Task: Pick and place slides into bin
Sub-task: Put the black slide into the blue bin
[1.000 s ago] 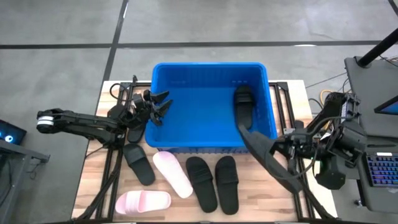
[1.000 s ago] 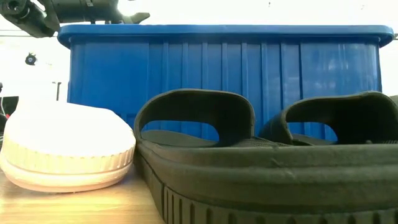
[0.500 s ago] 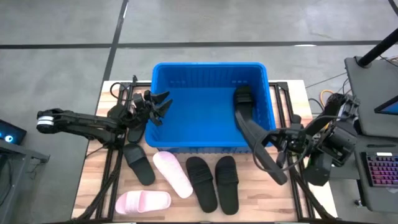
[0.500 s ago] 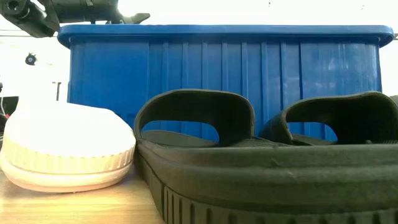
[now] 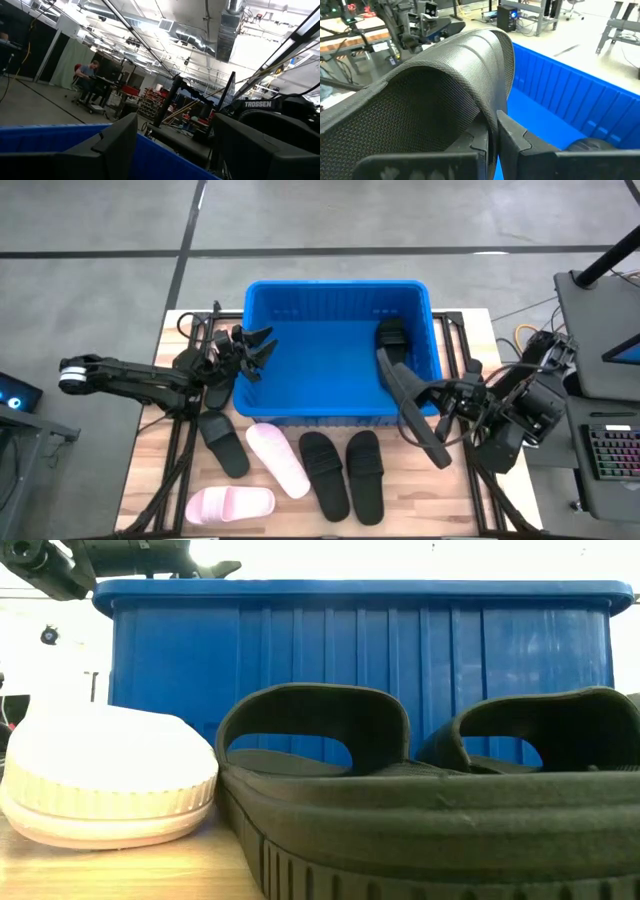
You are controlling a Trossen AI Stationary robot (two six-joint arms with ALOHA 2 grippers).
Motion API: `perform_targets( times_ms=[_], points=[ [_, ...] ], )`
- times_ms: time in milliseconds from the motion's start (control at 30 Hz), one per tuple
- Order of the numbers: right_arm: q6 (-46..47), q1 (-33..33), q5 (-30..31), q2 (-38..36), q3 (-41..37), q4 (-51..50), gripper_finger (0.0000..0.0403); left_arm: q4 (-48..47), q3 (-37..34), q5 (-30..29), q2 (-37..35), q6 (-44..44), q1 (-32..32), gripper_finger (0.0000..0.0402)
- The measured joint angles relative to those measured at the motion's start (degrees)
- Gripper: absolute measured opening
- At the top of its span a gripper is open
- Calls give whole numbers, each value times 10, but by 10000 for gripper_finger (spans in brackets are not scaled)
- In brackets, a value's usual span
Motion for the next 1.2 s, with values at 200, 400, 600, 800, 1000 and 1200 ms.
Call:
perform_targets(
  times_ms=[200,400,600,800,1000,1200],
  points=[
    [6,-21,-1,-1,0,1,13,0,0,0,0,0,0,246],
    [-13,-62,-7,-9,0,-1,13,0,0,0,0,2,0,246],
    [-91,-124,-8,-9,0,0,13,0,0,0,0,2,0,246],
    [-158,-199,-21,-9,0,-1,13,0,0,0,0,2,0,246],
    [-235,-278,-53,-9,0,0,13,0,0,0,0,2,0,246],
    [-316,-360,-108,-7,0,4,13,0,0,0,0,2,0,246]
  ],
)
